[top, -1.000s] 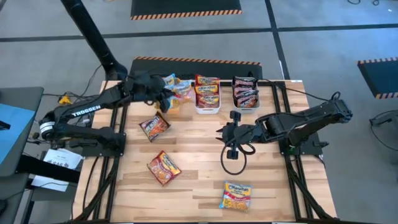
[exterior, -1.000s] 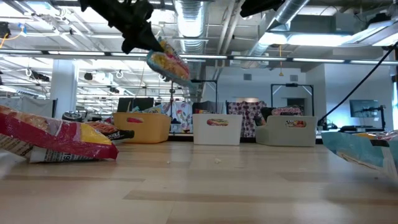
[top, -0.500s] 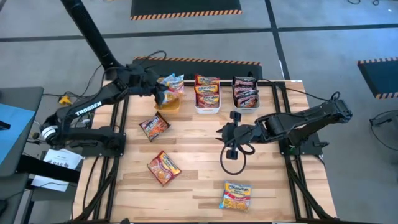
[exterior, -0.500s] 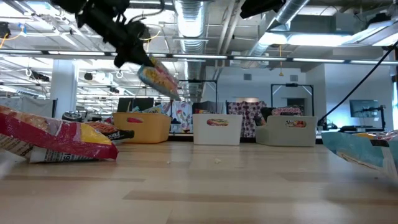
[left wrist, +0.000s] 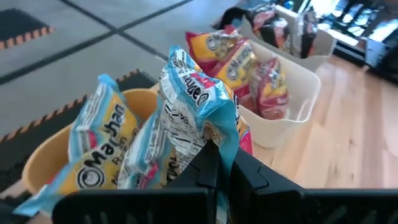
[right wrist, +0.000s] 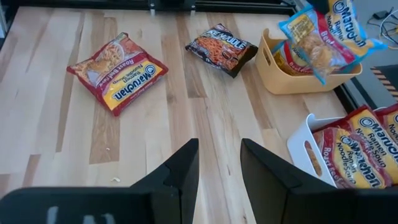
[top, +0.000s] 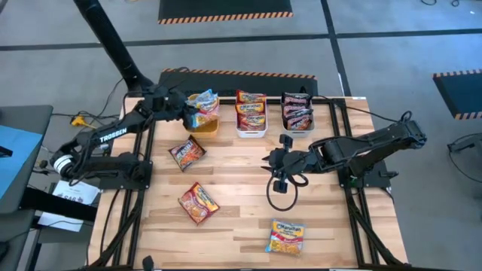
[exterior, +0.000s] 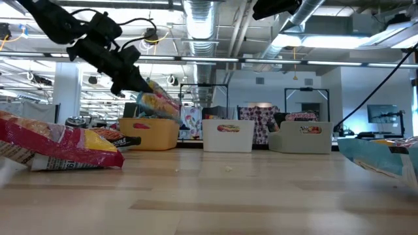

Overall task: Sort Maruchan noodles
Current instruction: Put the blue noodle pack into the orange bin

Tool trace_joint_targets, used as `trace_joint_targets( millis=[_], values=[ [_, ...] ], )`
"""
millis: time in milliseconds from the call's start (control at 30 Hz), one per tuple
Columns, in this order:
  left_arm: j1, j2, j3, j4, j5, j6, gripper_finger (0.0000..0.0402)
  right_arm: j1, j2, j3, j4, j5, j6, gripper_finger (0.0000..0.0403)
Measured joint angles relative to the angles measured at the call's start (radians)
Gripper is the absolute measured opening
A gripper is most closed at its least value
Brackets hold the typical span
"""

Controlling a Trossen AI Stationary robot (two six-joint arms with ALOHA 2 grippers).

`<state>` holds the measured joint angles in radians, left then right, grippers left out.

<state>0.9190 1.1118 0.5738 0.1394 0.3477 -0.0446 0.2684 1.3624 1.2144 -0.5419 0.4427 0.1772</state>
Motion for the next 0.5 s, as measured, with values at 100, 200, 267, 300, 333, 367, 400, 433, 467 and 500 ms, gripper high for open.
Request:
trace_joint_targets(
  millis=[100, 200, 267, 300, 333, 367, 400, 433, 467, 500],
  values=[
    [0.036, 0.000, -0.004, 0.021, 0.042, 0.025, 0.0000, 0.000, 0.000, 0.000, 0.000, 0.000, 0.002, 0.0141],
    [0.080, 0.000, -0.004, 0.049, 0.104, 0.036, 0.0000, 0.000, 0.000, 0.000, 0.000, 0.000, 0.014, 0.0141],
    [0.113, -0.001, -0.004, 0.070, 0.139, 0.038, 0.0000, -0.001, 0.000, 0.000, -0.002, 0.000, 0.030, 0.0141],
    [0.131, -0.001, -0.004, 0.066, 0.151, 0.043, 0.0000, -0.001, 0.000, 0.000, -0.004, 0.000, 0.033, 0.0141],
    [0.149, -0.001, -0.004, 0.055, 0.162, 0.047, 0.0000, -0.001, 0.000, 0.000, -0.005, 0.000, 0.033, 0.0141],
    [0.165, -0.001, -0.004, 0.041, 0.176, 0.053, 0.0000, -0.001, 0.000, 0.000, -0.005, 0.000, 0.034, 0.0141],
    [0.182, -0.001, -0.004, 0.022, 0.193, 0.064, 0.0000, -0.001, 0.000, 0.000, -0.005, 0.000, 0.035, 0.0141],
    [0.194, -0.001, -0.004, -0.003, 0.205, 0.081, 0.0000, -0.001, 0.000, 0.000, -0.005, 0.000, 0.036, 0.0141],
    [0.203, -0.001, -0.004, -0.029, 0.214, 0.098, 0.0000, -0.001, 0.000, 0.000, -0.005, 0.000, 0.036, 0.0141],
    [0.210, -0.001, -0.004, -0.054, 0.220, 0.111, 0.0000, -0.001, 0.000, 0.000, -0.005, 0.000, 0.036, 0.0141]
  ],
)
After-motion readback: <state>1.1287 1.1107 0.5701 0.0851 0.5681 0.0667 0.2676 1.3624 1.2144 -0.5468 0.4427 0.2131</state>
